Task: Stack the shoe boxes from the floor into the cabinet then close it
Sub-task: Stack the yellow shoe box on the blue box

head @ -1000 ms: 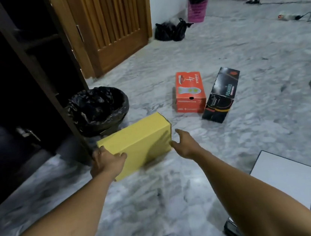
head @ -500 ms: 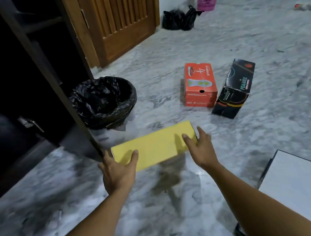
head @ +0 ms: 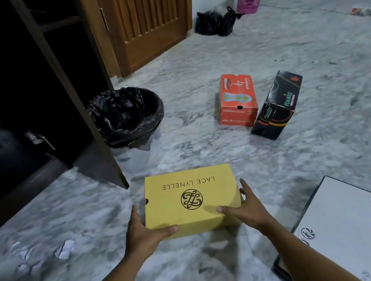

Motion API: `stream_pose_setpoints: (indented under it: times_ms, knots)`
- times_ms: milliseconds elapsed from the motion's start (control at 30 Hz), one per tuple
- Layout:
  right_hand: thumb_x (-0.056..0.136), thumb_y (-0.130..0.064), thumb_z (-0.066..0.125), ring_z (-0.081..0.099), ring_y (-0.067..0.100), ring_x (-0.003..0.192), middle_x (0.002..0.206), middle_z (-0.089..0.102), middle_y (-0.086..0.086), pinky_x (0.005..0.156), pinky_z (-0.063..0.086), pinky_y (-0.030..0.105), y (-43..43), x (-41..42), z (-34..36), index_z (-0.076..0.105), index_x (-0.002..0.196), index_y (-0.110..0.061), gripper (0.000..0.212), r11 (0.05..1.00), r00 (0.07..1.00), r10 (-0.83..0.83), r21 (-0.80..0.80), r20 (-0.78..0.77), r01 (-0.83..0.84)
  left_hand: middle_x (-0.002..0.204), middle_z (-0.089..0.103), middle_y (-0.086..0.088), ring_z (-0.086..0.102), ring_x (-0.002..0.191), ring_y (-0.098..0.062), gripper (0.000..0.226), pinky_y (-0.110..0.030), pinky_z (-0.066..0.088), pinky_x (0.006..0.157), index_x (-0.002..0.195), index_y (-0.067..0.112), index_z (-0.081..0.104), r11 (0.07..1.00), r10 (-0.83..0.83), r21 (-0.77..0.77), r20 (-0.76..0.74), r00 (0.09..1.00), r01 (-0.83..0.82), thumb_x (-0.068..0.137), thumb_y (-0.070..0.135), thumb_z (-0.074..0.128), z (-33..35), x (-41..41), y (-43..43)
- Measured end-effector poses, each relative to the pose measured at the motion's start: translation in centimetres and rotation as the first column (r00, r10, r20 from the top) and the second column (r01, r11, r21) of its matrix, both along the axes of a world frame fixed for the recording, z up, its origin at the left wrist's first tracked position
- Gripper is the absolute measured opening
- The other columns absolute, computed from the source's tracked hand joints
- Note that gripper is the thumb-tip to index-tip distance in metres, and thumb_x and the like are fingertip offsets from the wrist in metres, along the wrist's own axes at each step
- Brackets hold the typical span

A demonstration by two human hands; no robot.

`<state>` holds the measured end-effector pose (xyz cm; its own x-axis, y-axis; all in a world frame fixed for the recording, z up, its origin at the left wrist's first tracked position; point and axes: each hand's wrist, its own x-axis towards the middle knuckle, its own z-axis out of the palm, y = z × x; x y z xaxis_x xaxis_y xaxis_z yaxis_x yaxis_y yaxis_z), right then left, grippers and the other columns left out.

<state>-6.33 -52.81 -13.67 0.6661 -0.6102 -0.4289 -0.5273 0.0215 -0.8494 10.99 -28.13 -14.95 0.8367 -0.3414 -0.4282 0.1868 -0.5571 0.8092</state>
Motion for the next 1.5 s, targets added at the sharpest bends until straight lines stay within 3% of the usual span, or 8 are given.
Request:
stream_pose_setpoints:
  times_ms: [100, 333, 500, 733, 867, 1000, 1200, 1500]
  knots:
    - [0.054, -0.019, 0.099, 0.062, 0.012, 0.113, 0.121, 0.063, -0.014, 0.085, 0.056, 0.024, -0.5, 0.3, -0.8, 0.045, 0.128, -0.030, 0.092, 0.995, 0.992, 0.100, -0.031, 0.080, -0.098, 0.127, 0.060, 0.013, 0.060, 0.110, -0.012, 0.139, -0.025, 0.049, 0.083, 0.155, 0.029, 0.029, 0.996, -0.069, -0.065, -0.052, 0.996, 0.066, 0.037, 0.033, 0.103, -0.3, 0.3, -0.2]
    - [0.043, -0.030, 0.103, 0.064, 0.013, 0.110, 0.118, 0.068, -0.011, 0.090, 0.057, 0.043, 0.9, -1.1, -1.1, 0.049, 0.126, -0.035, 0.099, 0.994, 0.994, 0.070, -0.095, 0.082, -0.062, 0.114, 0.057, 0.020, 0.058, 0.110, -0.012, 0.129, -0.030, 0.052, 0.088, 0.144, 0.038, 0.040, 0.987, -0.139, -0.076, 0.071, 0.988, 0.144, 0.031, 0.033, 0.103, 1.4, -0.4, 1.6]
    - [0.036, -0.034, 0.104, 0.068, 0.011, 0.101, 0.109, 0.073, -0.011, 0.086, 0.059, 0.038, 4.6, -2.7, 3.4, 0.055, 0.123, -0.034, 0.100, 0.998, 0.994, 0.030, -0.065, 0.109, -0.023, 0.119, 0.039, 0.009, 0.046, 0.114, -0.012, 0.171, -0.027, 0.043, 0.092, 0.156, 0.030, 0.025, 0.980, -0.166, -0.085, 0.154, 0.974, 0.181, 0.002, 0.077, 0.082, 5.6, -0.7, 5.4]
    - [0.052, -0.014, 0.099, 0.059, 0.006, 0.094, 0.106, 0.058, -0.014, 0.075, 0.056, 0.036, 14.3, -1.3, 15.1, 0.042, 0.126, -0.031, 0.095, 0.991, 0.963, 0.108, -0.106, 0.246, -0.084, 0.122, 0.052, 0.007, 0.053, 0.120, -0.017, 0.138, -0.035, 0.048, 0.101, 0.139, 0.065, 0.029, 0.981, -0.042, -0.163, 0.328, 0.944, 0.100, 0.019, 0.061, 0.096, 14.4, -0.9, 14.8]
    - [0.039, -0.035, 0.102, 0.061, 0.016, 0.104, 0.116, 0.059, -0.011, 0.079, 0.059, 0.045, 20.2, 1.9, 21.4, 0.039, 0.144, -0.028, 0.122, 0.969, 0.922, 0.203, -0.205, 0.330, -0.139, 0.111, 0.046, 0.007, 0.050, 0.107, -0.015, 0.150, -0.026, 0.042, 0.092, 0.152, 0.031, 0.034, 0.969, 0.093, -0.247, 0.393, 0.915, 0.008, 0.017, 0.052, 0.098, 22.7, -0.5, 22.2]
    - [0.054, -0.025, 0.098, 0.056, 0.003, 0.095, 0.107, 0.056, -0.018, 0.077, 0.057, 0.035, 26.3, 6.5, 28.4, 0.045, 0.130, -0.032, 0.093, 0.933, 0.831, 0.337, -0.273, 0.442, -0.233, 0.121, 0.036, 0.000, 0.043, 0.128, -0.024, 0.145, -0.030, 0.038, 0.101, 0.155, 0.026, 0.030, 0.958, 0.231, -0.265, 0.499, 0.835, -0.106, 0.030, 0.053, 0.098, 29.9, 0.3, 30.0]
    - [0.043, -0.037, 0.101, 0.061, 0.012, 0.109, 0.120, 0.062, -0.010, 0.090, 0.058, 0.037, 34.4, 14.1, 38.0, 0.040, 0.148, -0.019, 0.123, 0.832, 0.673, 0.552, -0.379, 0.493, -0.405, 0.124, 0.043, -0.001, 0.049, 0.121, -0.022, 0.134, -0.038, 0.044, 0.104, 0.152, 0.029, 0.035, 0.891, 0.454, -0.316, 0.615, 0.645, -0.326, 0.036, 0.045, 0.101, 39.8, 1.6, 41.0]
    - [0.055, -0.029, 0.097, 0.068, 0.010, 0.095, 0.101, 0.072, -0.008, 0.083, 0.060, 0.038, 41.9, 27.5, 44.6, 0.061, 0.117, -0.024, 0.072, 0.797, 0.496, 0.603, -0.439, 0.625, -0.415, 0.126, 0.040, 0.000, 0.046, 0.125, -0.024, 0.127, -0.040, 0.044, 0.106, 0.152, 0.029, 0.036, 0.779, 0.595, -0.389, 0.705, 0.385, -0.492, 0.043, 0.040, 0.101, 47.2, 8.5, 47.8]
